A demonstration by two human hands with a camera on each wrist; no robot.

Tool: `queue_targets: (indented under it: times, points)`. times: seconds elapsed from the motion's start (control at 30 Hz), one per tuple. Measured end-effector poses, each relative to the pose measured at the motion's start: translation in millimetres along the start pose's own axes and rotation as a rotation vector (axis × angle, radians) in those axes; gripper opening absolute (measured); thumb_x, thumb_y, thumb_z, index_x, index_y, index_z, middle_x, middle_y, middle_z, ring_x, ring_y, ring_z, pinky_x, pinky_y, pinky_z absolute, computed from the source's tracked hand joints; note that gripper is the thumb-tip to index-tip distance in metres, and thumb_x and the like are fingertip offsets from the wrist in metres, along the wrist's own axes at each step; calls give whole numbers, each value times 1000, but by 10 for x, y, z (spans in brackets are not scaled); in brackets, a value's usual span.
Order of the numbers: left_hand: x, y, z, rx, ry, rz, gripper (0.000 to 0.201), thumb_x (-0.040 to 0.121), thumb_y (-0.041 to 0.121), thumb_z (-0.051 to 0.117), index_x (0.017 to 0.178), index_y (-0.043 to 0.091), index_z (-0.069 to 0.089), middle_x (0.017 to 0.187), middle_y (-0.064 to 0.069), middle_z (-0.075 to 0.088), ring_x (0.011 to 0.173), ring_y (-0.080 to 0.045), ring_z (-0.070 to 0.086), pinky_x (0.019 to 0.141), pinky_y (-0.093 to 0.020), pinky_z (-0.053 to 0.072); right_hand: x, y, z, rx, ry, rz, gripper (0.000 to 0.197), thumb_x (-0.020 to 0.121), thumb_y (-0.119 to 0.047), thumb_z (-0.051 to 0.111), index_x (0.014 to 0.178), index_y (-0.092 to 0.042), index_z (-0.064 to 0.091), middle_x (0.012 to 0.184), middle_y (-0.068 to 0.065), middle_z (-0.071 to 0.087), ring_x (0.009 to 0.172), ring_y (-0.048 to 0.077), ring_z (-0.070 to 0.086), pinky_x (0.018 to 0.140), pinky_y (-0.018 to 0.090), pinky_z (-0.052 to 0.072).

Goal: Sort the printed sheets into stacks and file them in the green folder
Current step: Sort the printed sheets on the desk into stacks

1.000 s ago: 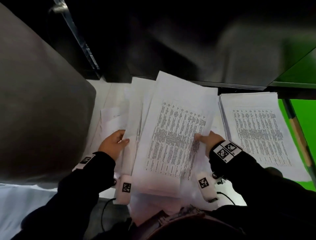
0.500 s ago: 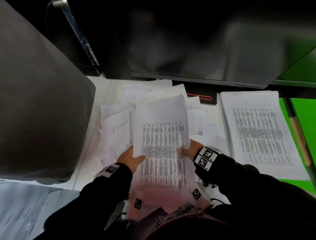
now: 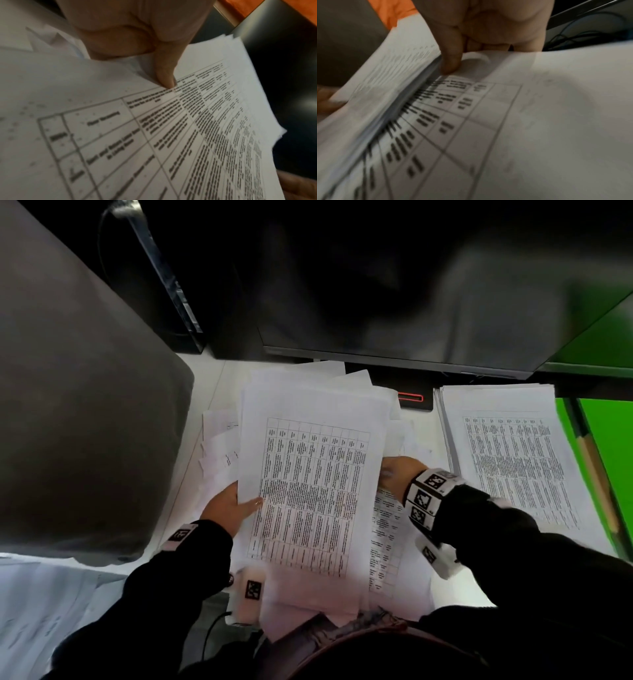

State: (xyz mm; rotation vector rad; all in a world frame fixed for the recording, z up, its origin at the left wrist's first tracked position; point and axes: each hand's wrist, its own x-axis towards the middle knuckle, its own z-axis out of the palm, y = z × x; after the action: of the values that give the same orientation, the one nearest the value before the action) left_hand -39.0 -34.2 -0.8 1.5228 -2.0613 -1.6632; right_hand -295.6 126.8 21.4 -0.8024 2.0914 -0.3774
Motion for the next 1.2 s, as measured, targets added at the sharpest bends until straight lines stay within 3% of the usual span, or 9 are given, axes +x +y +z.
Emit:
queue_targets:
  times: [0.23,0.37,0.57,0.73,0.83,0.9,0.97,1.1,1.2]
  points:
    - [70,-84,-177,-46,89,-17,14,89,6,56,94,19,60,93,-6,68,93,-27,64,92,-40,48,-99,73,-336,-29,229,64,25,91,-20,55,114,-15,63,100,1,60,94,18,55,79,21,38]
    - [91,-123,-217,-54,134,-53,16,89,6,56,99,19,58,99,-7,67,96,-27,63,94,-41,47,-218,111,-485,85,348,51,9,90,-23,55,85,-23,62,81,1,60,79,19,57,71,22,38]
    - [75,-103,-146,-67,84,-67,16,91,9,53,103,16,60,104,-10,67,96,-28,63,93,-42,47,-270,112,-510,253,467,153,12,89,-28,51,86,-26,62,71,-1,61,62,16,55,54,18,37]
    - [26,-94,49,-117,133,-117,9,91,11,54,83,14,56,85,-5,62,80,-22,56,75,-28,42,-373,155,-323,345,417,184,12,91,-31,49,86,-27,59,77,3,64,61,14,55,55,20,41]
    - [-17,-20,159,44,96,-165,29,94,14,52,66,12,43,65,-5,44,66,-22,45,56,-22,30,-250,175,-197,185,294,235,19,91,-22,52,107,-14,60,106,15,64,86,22,58,65,21,38]
    - [-36,23,240,174,11,-214,23,95,18,49,99,-4,55,99,-24,60,97,-33,55,78,-29,37,-190,235,-126,35,169,303,39,90,-20,56,125,-3,51,126,15,57,113,27,55,86,24,40]
    - [-61,15,317,223,-34,-236,41,95,17,49,132,0,43,132,-19,52,119,-33,50,94,-31,37,-154,312,-32,-119,87,326,50,88,-25,60,131,-5,45,131,12,54,120,28,52,97,28,40]
    - [-123,26,434,181,-43,-215,45,95,17,46,139,13,36,136,-10,51,120,-28,50,92,-26,35,-183,258,161,-136,-105,296,17,88,-19,58,78,-15,45,72,0,50,65,21,56,51,21,42]
    - [-121,60,474,149,-49,-219,44,96,19,44,139,14,37,137,-9,50,121,-27,49,90,-24,34,-201,232,250,68,-158,326,25,88,0,49,73,-19,46,69,-1,49,51,10,54,43,22,47]
